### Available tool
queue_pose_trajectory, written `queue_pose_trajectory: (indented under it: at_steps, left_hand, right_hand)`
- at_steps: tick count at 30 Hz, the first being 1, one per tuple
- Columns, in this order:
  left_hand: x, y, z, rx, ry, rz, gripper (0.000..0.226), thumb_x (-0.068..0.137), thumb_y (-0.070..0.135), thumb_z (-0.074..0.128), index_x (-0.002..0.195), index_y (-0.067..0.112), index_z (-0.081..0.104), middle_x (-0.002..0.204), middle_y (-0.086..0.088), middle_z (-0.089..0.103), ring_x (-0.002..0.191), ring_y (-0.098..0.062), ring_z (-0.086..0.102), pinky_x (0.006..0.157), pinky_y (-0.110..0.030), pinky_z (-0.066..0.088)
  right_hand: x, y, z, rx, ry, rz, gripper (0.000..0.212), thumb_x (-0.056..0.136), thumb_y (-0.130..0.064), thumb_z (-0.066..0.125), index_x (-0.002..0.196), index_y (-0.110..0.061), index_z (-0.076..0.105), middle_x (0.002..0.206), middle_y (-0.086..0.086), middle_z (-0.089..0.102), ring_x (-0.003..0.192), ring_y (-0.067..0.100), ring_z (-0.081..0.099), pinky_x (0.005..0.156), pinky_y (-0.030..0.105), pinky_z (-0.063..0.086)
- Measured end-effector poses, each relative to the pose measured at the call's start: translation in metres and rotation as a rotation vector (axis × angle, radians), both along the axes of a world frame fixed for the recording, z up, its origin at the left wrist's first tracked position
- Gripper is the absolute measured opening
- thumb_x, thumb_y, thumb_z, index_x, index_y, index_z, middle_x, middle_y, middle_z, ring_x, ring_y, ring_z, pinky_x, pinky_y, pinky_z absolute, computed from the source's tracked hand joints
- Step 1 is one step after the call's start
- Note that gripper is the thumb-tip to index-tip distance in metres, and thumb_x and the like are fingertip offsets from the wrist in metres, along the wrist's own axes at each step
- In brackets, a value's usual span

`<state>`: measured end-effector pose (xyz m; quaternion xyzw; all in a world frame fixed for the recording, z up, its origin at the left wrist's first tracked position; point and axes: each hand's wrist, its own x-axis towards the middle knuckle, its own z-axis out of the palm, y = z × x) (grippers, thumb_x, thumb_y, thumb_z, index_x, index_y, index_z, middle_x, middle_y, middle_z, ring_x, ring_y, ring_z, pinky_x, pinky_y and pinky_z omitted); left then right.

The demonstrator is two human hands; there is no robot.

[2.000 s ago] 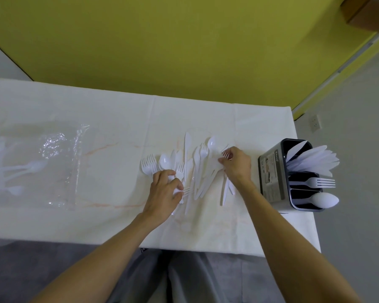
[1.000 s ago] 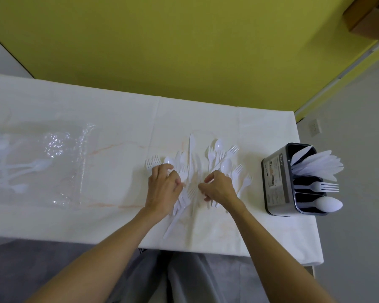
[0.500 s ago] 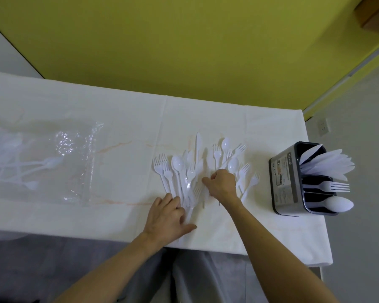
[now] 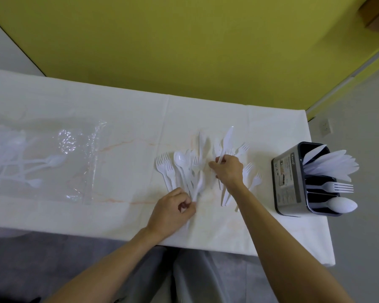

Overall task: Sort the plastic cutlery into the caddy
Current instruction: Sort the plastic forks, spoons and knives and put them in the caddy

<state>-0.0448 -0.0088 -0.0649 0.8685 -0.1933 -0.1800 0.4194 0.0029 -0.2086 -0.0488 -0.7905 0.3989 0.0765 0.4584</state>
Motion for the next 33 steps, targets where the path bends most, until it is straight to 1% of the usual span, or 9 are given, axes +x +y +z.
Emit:
queue_pose_trajectory:
  at_steps: [4,8,12,16,20,25,29,31,33]
  left_hand:
    - [0.02,0.003,0.0,0.088,-0.029,0.251,0.031,0.086,0.026,0.062,0.06,0.019,0.046,0.064,0.006,0.048,0.057,-0.011,0.048,0.054,-0.026,0.042]
    - [0.042,0.005,-0.008,0.227,0.012,0.348,0.03,0.089,0.032,0.06,0.065,0.017,0.051,0.069,0.005,0.052,0.063,-0.015,0.051,0.055,-0.029,0.043]
    - [0.047,-0.004,-0.009,0.279,-0.047,0.277,0.021,0.089,0.038,0.06,0.09,0.018,0.053,0.092,0.005,0.051,0.082,-0.014,0.052,0.061,-0.032,0.049]
    - [0.04,-0.017,-0.011,0.318,-0.277,-0.059,0.034,0.09,0.036,0.061,0.121,0.025,0.058,0.103,0.001,0.046,0.094,-0.016,0.047,0.064,-0.031,0.053]
    - [0.041,-0.013,-0.019,0.381,-0.412,-0.132,0.035,0.084,0.037,0.067,0.117,0.023,0.067,0.098,-0.002,0.049,0.086,-0.022,0.05,0.057,-0.034,0.051]
    - [0.045,0.0,-0.02,0.354,-0.441,-0.092,0.026,0.086,0.031,0.067,0.108,0.017,0.068,0.102,-0.005,0.052,0.089,-0.023,0.053,0.059,-0.03,0.053]
    - [0.048,0.001,-0.019,0.379,-0.475,-0.017,0.021,0.083,0.033,0.071,0.094,0.016,0.067,0.1,-0.003,0.053,0.084,-0.02,0.055,0.06,-0.017,0.039]
    - [0.05,-0.003,-0.017,0.401,-0.485,0.005,0.021,0.082,0.035,0.072,0.09,0.017,0.067,0.097,-0.002,0.053,0.081,-0.02,0.054,0.056,-0.02,0.044]
    - [0.051,-0.009,-0.014,0.412,-0.46,0.024,0.022,0.082,0.039,0.07,0.088,0.018,0.068,0.096,-0.002,0.053,0.083,-0.02,0.053,0.053,-0.025,0.046]
  right_hand:
    - [0.01,0.01,-0.004,-0.025,0.017,0.076,0.016,0.08,-0.009,0.067,0.072,0.0,0.057,0.066,0.008,0.056,0.058,0.021,0.052,0.053,0.026,0.045]
    - [0.013,0.019,-0.014,-0.056,0.051,0.128,0.03,0.078,-0.017,0.074,0.066,-0.009,0.048,0.063,0.004,0.052,0.058,0.02,0.052,0.057,0.026,0.045]
    - [0.01,0.022,-0.019,-0.077,0.087,0.149,0.037,0.08,-0.022,0.074,0.06,-0.012,0.045,0.058,0.0,0.05,0.054,0.017,0.051,0.052,0.023,0.041]
    - [0.008,0.019,-0.015,-0.096,0.118,0.173,0.034,0.08,-0.015,0.064,0.058,-0.009,0.038,0.053,0.002,0.04,0.047,0.015,0.039,0.046,0.023,0.033]
    - [-0.002,0.006,-0.009,-0.086,0.145,0.168,0.032,0.083,-0.019,0.065,0.061,-0.009,0.044,0.059,0.004,0.048,0.053,0.018,0.046,0.049,0.024,0.039]
    - [-0.016,-0.006,-0.006,-0.039,0.124,0.091,0.018,0.076,-0.017,0.069,0.077,-0.004,0.057,0.077,0.011,0.061,0.069,0.029,0.062,0.072,0.04,0.057]
    - [-0.026,-0.002,-0.004,0.071,0.131,0.054,0.021,0.08,-0.014,0.069,0.09,0.003,0.066,0.082,0.011,0.067,0.056,0.021,0.062,0.051,0.023,0.052]
    - [-0.028,0.003,-0.004,0.104,0.135,0.055,0.018,0.081,-0.014,0.069,0.085,0.003,0.064,0.078,0.01,0.066,0.053,0.017,0.061,0.042,0.016,0.045]
    - [-0.029,0.009,-0.006,0.12,0.139,0.063,0.013,0.081,-0.013,0.069,0.079,-0.002,0.062,0.072,0.007,0.064,0.05,0.015,0.061,0.041,0.016,0.044]
